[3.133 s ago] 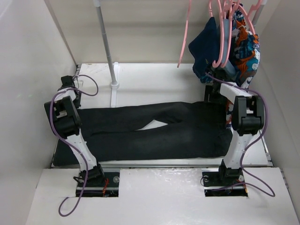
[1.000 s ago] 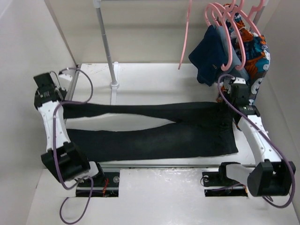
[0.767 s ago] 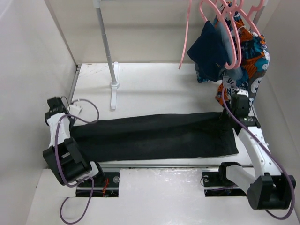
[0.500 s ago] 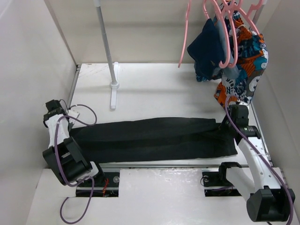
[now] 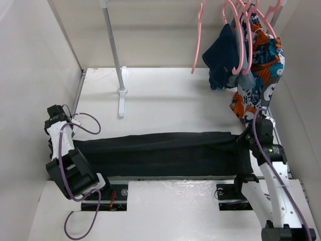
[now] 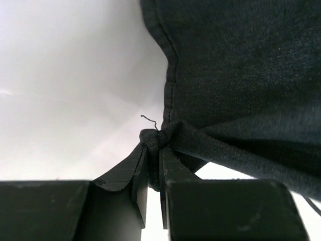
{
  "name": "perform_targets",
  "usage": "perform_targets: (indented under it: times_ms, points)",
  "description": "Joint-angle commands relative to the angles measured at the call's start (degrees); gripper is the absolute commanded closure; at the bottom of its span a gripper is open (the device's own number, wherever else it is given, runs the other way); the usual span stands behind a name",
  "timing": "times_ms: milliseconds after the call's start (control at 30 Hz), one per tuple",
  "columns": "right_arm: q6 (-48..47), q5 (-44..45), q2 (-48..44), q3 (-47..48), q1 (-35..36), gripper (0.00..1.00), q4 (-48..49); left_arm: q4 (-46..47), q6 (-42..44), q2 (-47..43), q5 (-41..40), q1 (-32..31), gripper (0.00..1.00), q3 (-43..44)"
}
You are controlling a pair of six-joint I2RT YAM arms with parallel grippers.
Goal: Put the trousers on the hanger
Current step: Fold the trousers at the center of the board.
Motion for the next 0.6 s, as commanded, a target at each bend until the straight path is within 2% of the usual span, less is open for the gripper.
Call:
perform_targets:
  times_ms: [0,67,100,200,267,367,400,500,567]
  points:
    - [5.0,8.3,-1.4,2.3,-0.9,0.76,-5.1,1.0,3.0,-1.7,-10.6,0.6,1.00,-3.9]
    - [7.5,9.8,-3.1,2.3,-0.9,0.57,-5.8,1.6,3.0,-1.7,-13.2,0.6,1.00,-7.7]
    - [8.1,10.3,-3.1,2.3,-0.9,0.38,-5.8,1.6,3.0,-1.7,-14.1,0.6,1.00,-9.2]
    - [10.3,14.7,-4.3,4.1,-0.9,0.19,-8.5,-1.4,3.0,-0.3,-16.1,1.3,0.66,-13.2]
    - [9.8,17.3,-4.3,6.5,-0.9,0.17,-9.1,-3.0,3.0,0.3,-17.4,1.3,0.44,-13.2]
    - [3.2,18.6,-4.1,9.9,-0.9,0.17,-6.5,-4.2,3.0,0.3,-18.5,1.8,0.41,-10.0]
    - [1.6,18.6,-3.5,10.7,-0.9,0.20,-5.7,-4.2,2.4,0.9,-18.5,1.8,0.41,-5.9]
    - [-6.7,14.6,-0.2,12.6,-0.9,0.35,-1.0,-5.1,-0.8,3.1,-15.9,1.0,0.41,3.3]
    - [-10.4,8.9,2.0,12.6,1.0,0.45,2.4,-7.9,-4.1,4.9,-9.7,-0.3,0.41,6.1]
